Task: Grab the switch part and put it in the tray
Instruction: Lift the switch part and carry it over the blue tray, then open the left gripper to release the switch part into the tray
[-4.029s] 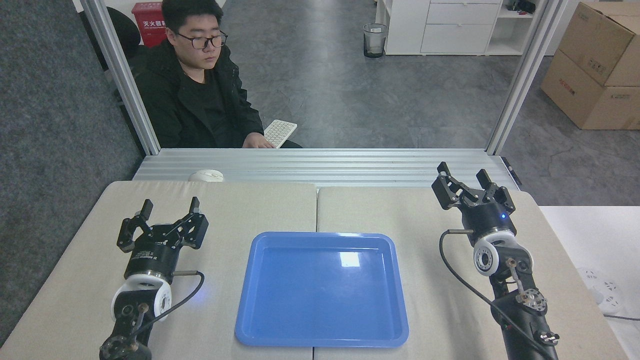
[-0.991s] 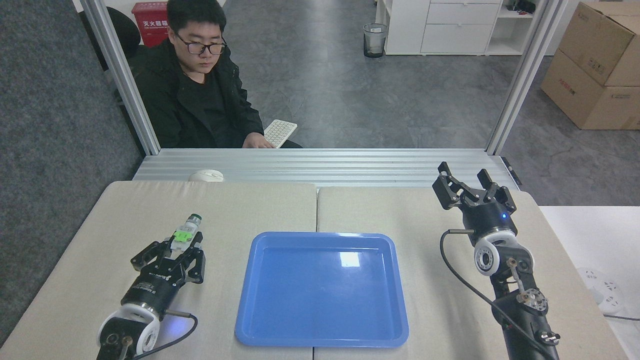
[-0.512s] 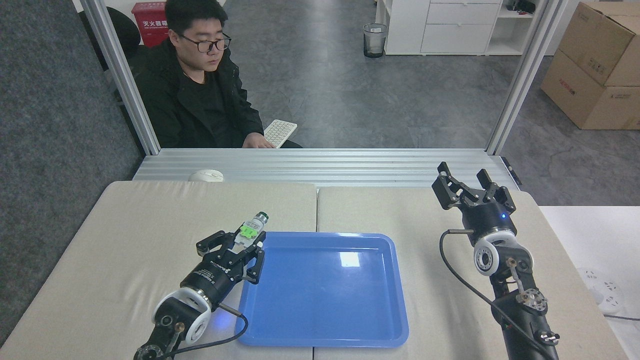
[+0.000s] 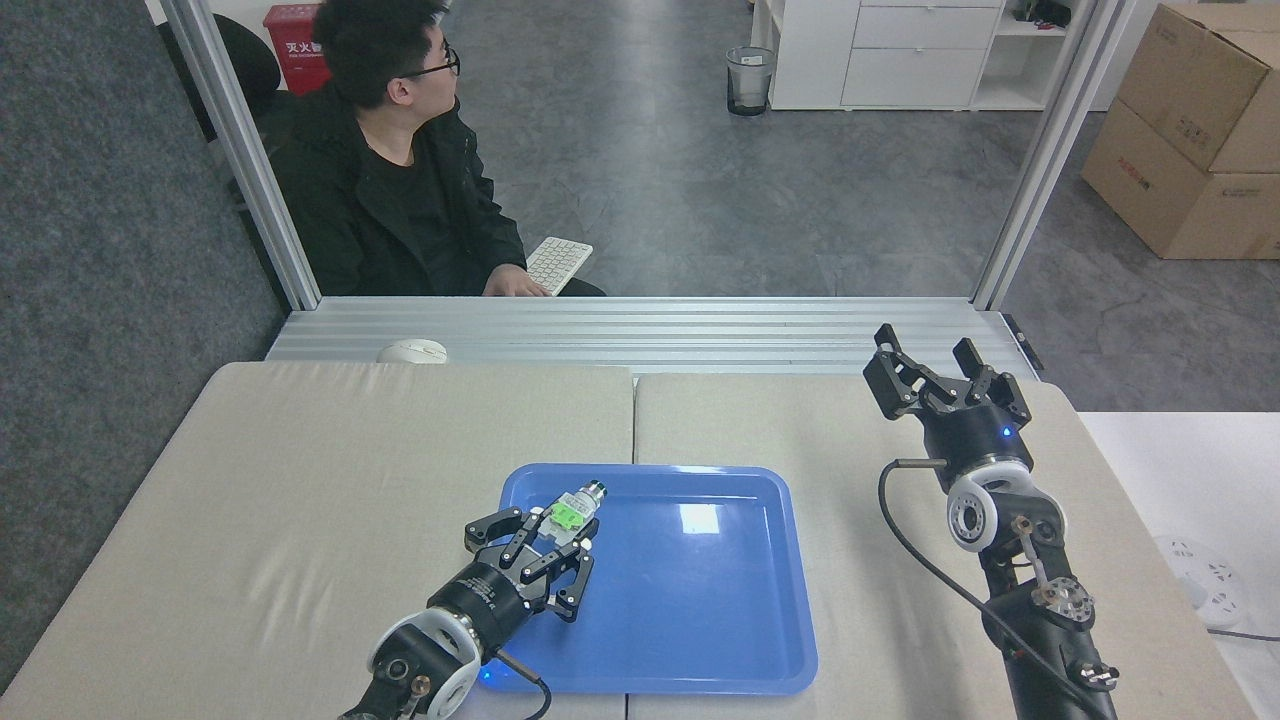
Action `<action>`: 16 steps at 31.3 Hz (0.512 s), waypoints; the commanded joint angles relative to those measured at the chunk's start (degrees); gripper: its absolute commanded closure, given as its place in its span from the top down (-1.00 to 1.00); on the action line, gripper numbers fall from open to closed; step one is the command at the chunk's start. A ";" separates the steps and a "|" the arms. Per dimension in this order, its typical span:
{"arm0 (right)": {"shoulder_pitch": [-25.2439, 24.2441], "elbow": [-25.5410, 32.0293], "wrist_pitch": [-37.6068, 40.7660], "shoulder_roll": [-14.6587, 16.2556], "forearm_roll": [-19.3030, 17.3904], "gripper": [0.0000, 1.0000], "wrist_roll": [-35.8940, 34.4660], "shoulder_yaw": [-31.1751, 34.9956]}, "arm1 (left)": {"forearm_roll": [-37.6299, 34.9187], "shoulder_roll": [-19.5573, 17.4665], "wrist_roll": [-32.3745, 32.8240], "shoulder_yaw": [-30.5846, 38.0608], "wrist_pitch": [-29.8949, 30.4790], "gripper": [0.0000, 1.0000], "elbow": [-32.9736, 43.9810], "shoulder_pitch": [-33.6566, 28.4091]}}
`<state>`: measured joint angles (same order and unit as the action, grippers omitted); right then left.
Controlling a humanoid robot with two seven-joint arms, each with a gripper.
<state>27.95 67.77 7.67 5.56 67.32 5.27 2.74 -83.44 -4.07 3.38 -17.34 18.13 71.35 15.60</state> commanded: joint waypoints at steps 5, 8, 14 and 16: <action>0.00 0.00 -0.03 -0.02 0.00 1.00 0.01 -0.01 | 0.12 1.35 -0.05 -4.55 -2.22 0.37 -0.16 -0.04; 0.00 0.00 -0.03 -0.02 0.01 1.00 0.01 -0.01 | 0.30 1.43 -0.05 -4.20 -2.49 0.55 0.81 0.05; 0.00 0.00 -0.11 -0.02 -0.08 1.00 0.01 -0.01 | 1.96 1.26 -0.31 -0.96 -6.87 0.91 2.48 3.21; 0.00 0.00 -0.11 -0.02 -0.34 1.00 0.01 -0.01 | 3.71 1.00 -0.31 1.59 -8.02 0.92 2.48 5.05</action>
<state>27.95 67.77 7.65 5.56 67.30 5.27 2.72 -82.63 -3.25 3.30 -19.30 12.95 71.98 16.81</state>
